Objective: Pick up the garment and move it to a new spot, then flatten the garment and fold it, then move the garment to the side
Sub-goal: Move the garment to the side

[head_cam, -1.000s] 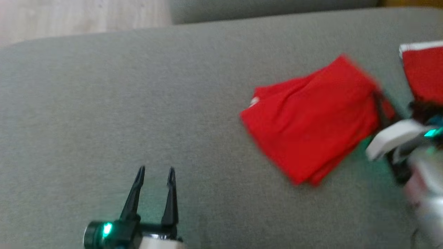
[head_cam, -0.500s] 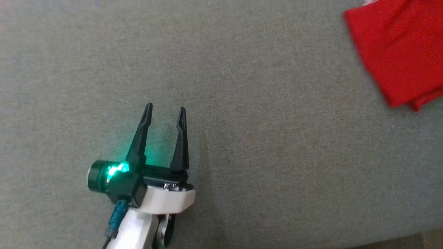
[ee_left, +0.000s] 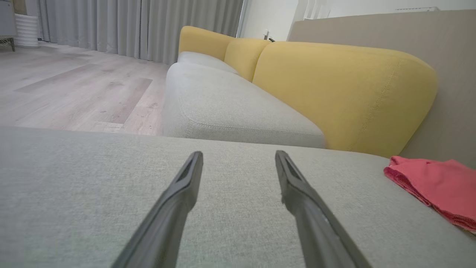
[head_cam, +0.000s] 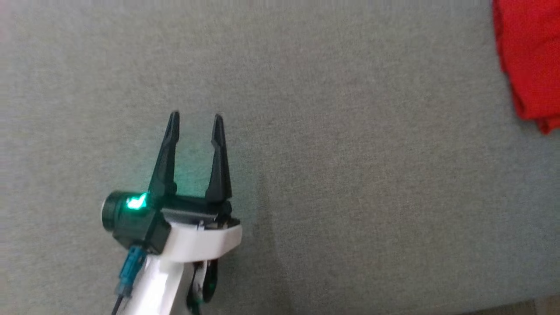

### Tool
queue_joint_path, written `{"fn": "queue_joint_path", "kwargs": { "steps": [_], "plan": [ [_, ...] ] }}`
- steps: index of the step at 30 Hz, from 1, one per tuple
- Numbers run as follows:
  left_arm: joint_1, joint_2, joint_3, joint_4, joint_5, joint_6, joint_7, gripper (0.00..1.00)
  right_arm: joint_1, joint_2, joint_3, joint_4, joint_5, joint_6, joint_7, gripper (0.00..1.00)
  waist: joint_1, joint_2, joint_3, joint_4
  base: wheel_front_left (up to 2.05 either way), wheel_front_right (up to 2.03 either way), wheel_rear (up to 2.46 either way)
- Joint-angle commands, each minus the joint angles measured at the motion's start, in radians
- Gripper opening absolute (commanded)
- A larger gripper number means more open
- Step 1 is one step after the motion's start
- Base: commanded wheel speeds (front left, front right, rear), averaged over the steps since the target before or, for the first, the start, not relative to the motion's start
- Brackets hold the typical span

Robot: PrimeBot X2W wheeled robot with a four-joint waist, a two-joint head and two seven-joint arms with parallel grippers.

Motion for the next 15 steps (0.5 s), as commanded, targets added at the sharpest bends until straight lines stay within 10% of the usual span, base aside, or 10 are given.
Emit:
{"fn": "queue_joint_path", "kwargs": {
  "steps": [1,15],
  "plan": [
    [0.035,-0.004,0.033,-0.024,-0.010,-0.007,-0.005,1.00,0.052,0.008,0.011,-0.043,-0.020,-0.001,-0.011,1.00,0.0000,0.0000,-0.082,0.011,0.00,0.00,0.00],
    [0.254,-0.004,0.122,0.064,-0.027,0.001,-0.005,1.00,0.482,0.363,0.263,-0.322,0.031,-0.001,-0.014,1.00,0.0000,0.0000,-0.482,0.130,0.00,0.00,0.00]
  ]
}}
